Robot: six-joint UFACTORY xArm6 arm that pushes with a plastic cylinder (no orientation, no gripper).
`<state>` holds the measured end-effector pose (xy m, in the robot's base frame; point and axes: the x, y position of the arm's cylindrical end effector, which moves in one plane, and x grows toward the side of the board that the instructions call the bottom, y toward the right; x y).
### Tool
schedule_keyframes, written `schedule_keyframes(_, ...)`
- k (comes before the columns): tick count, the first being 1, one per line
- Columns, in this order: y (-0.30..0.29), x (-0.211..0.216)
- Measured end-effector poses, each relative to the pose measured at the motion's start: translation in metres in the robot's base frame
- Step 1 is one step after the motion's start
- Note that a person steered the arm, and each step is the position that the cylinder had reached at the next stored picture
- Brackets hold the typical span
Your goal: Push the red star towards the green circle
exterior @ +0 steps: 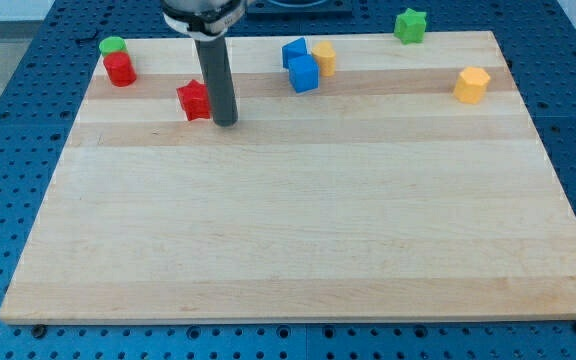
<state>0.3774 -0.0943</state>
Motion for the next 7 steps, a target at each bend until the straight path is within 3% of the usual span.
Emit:
schedule_keyframes(3, -0.039, -0.007)
schedule_keyframes(7, -0.036, -0.117)
